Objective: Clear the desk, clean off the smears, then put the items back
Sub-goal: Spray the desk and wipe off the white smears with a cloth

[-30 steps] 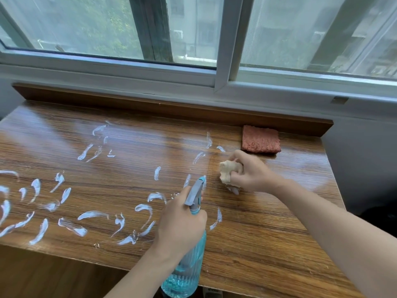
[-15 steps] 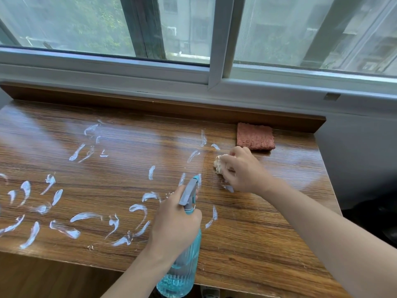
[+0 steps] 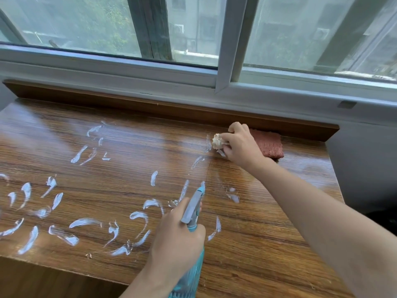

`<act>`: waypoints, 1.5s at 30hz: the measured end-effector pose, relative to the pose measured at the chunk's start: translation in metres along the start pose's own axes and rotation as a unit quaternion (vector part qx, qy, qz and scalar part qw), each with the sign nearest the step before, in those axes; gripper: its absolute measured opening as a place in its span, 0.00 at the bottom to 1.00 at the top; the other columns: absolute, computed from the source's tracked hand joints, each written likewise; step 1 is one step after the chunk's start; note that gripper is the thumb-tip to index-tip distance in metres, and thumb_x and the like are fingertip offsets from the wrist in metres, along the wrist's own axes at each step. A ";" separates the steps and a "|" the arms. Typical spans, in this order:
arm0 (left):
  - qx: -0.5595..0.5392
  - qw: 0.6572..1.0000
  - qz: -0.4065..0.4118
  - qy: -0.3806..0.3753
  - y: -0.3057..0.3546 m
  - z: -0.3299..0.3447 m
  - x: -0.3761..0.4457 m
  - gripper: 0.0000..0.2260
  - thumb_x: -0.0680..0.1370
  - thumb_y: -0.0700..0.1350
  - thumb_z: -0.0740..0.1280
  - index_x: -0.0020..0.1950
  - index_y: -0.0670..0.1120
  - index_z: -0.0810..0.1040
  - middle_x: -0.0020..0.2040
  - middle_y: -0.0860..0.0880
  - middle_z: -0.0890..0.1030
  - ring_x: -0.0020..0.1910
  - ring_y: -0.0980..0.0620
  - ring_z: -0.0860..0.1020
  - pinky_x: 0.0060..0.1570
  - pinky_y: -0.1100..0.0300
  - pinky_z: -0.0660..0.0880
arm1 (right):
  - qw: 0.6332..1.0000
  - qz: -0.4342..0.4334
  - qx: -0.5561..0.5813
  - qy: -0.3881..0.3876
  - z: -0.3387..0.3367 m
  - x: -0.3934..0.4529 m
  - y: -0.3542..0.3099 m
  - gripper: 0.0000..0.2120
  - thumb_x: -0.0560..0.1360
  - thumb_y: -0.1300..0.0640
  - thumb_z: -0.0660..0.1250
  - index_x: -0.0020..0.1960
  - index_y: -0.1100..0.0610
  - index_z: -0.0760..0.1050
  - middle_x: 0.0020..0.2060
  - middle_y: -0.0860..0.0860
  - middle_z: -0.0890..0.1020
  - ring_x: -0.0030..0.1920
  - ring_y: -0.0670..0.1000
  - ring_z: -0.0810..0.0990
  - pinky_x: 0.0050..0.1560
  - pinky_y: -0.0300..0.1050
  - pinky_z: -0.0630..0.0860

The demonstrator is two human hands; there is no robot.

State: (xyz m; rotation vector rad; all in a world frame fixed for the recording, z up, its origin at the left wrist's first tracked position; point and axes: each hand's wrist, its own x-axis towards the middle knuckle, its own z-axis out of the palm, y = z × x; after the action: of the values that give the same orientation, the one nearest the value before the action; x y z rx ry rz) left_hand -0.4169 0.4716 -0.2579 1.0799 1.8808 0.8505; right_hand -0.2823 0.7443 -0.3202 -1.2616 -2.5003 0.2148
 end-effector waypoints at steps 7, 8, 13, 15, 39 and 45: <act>0.010 1.000 -0.008 0.006 -0.001 0.000 0.000 0.13 0.76 0.35 0.66 0.49 0.55 0.76 0.34 0.43 0.75 0.27 0.51 0.64 0.30 0.57 0.65 | 0.994 -0.073 -0.049 -0.058 0.026 0.002 0.004 0.10 0.75 0.64 0.65 0.51 0.54 0.82 0.49 0.51 0.80 0.48 0.56 0.66 0.53 0.52 0.68; 0.010 1.000 -0.008 0.006 -0.001 0.000 0.000 0.13 0.76 0.36 0.66 0.49 0.55 0.76 0.35 0.41 0.75 0.27 0.51 0.64 0.31 0.56 0.65 | 0.993 -0.089 -0.051 -0.062 0.023 -0.012 0.002 0.10 0.75 0.64 0.64 0.50 0.54 0.81 0.48 0.50 0.79 0.47 0.55 0.65 0.53 0.53 0.69; 0.024 1.000 -0.003 0.007 0.001 -0.002 0.000 0.12 0.76 0.37 0.67 0.48 0.55 0.75 0.31 0.50 0.70 0.26 0.53 0.65 0.30 0.60 0.65 | 0.982 -0.178 -0.033 -0.050 0.005 -0.086 -0.006 0.14 0.73 0.62 0.70 0.57 0.51 0.81 0.53 0.48 0.80 0.49 0.53 0.70 0.54 0.46 0.68; 0.029 1.000 -0.006 0.006 0.002 -0.002 0.000 0.11 0.76 0.37 0.67 0.48 0.55 0.75 0.32 0.50 0.71 0.26 0.53 0.65 0.30 0.61 0.65 | 0.978 -0.200 -0.051 -0.036 0.006 -0.080 -0.001 0.15 0.73 0.63 0.71 0.57 0.50 0.81 0.50 0.46 0.81 0.46 0.52 0.72 0.54 0.45 0.68; 0.085 0.994 -0.061 -0.040 0.012 -0.005 0.009 0.18 0.78 0.38 0.66 0.51 0.64 0.71 0.36 0.52 0.74 0.33 0.54 0.70 0.34 0.66 0.67 | 0.994 -0.098 0.044 -0.023 0.009 -0.012 0.009 0.09 0.76 0.63 0.66 0.42 0.51 0.77 0.39 0.41 0.78 0.38 0.50 0.71 0.47 0.50 0.71; 0.107 0.990 -0.081 -0.043 0.016 -0.006 0.016 0.22 0.79 0.39 0.65 0.51 0.68 0.64 0.35 0.55 0.72 0.31 0.56 0.69 0.32 0.68 0.64 | 0.999 -0.012 0.030 -0.013 0.037 0.073 0.000 0.10 0.79 0.58 0.68 0.57 0.53 0.85 0.49 0.55 0.81 0.52 0.61 0.75 0.51 0.55 0.75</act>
State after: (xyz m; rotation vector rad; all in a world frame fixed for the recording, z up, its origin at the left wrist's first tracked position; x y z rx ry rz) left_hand -0.4210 0.4912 -0.2469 1.0556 1.9892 0.5107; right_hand -0.3357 0.8032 -0.3389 -1.2119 -2.5104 0.3011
